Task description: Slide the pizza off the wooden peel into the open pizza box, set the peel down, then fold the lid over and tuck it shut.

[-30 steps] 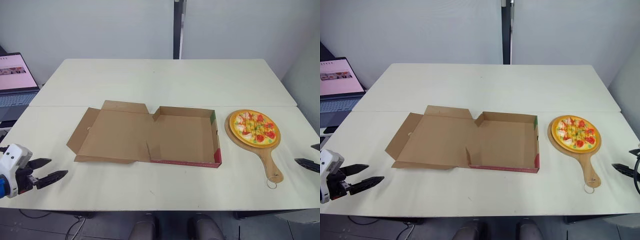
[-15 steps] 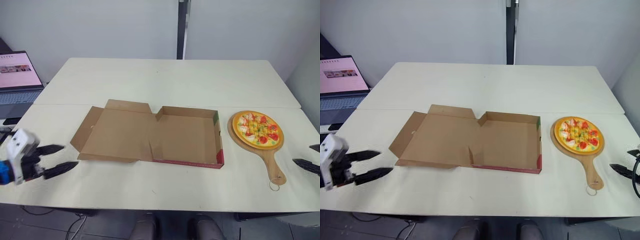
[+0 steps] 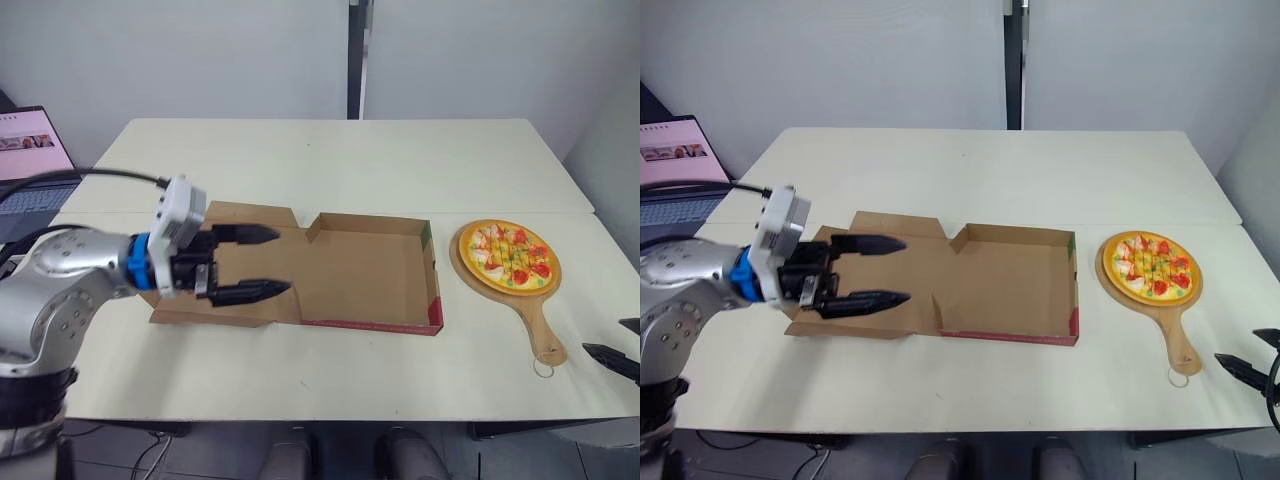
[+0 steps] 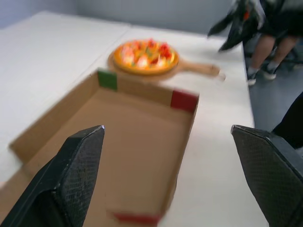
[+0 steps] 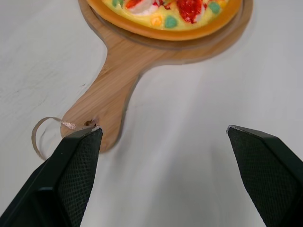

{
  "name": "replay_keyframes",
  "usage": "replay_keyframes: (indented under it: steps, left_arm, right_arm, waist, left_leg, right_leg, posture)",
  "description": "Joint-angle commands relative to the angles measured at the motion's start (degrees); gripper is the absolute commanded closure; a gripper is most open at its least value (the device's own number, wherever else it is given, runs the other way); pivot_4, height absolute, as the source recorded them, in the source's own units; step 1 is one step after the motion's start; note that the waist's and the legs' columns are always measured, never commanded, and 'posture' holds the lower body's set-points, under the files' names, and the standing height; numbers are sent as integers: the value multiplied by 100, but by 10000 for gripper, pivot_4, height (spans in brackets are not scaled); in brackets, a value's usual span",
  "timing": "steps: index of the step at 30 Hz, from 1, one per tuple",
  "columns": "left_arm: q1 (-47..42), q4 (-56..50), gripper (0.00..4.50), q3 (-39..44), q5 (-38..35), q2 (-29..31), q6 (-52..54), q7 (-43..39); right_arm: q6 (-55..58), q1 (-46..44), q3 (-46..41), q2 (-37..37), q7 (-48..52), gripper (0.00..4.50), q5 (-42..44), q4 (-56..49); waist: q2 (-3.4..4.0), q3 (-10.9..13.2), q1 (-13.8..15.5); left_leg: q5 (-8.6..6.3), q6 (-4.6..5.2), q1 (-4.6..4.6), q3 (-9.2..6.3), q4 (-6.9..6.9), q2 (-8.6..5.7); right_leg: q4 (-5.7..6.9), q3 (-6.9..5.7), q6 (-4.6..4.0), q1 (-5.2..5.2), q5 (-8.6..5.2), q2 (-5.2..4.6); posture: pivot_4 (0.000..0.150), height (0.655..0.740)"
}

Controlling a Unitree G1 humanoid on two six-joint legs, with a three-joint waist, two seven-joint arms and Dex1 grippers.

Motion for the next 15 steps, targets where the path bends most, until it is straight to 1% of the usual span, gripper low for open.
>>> replay_keyframes:
  steps: [1,5,9,15]
  left_arm:
    - [-327,-137,539,-54,-364,-49,229,29]
    - [-690,-20,539,-339,-349,-117,214,-196]
    - [-808,68,539,-576,-147,-112,29,-458]
    - [-969,185,539,-757,-27,-186,-108,-645]
  right_arm:
    - [162,152,-289,151,-165,0,172,-439]
    - [264,216,-341,255,-285,0,231,-594]
    - [383,182,-388,239,-402,0,314,-678]
    - [711,74,-410,310,-720,0,426,-968]
  waist:
    - [0,0,-13]
    - [-3,2,-7]
    - [-3,2,-5]
    - [-10,6,2]
  left_leg:
    - [0,0,1,3,-1,0]
    - [0,0,4,6,1,-1]
    - [1,-1,6,8,1,-3]
    - [1,-1,6,8,1,-3]
  right_leg:
    - [2,3,1,-1,0,0]
    - [5,6,3,1,-1,1]
    - [5,10,5,2,-2,2]
    - [5,14,6,2,-2,3]
  posture:
    - [1500,7400]
    - [1500,7400]
    - [1500,7400]
    - [1500,7400]
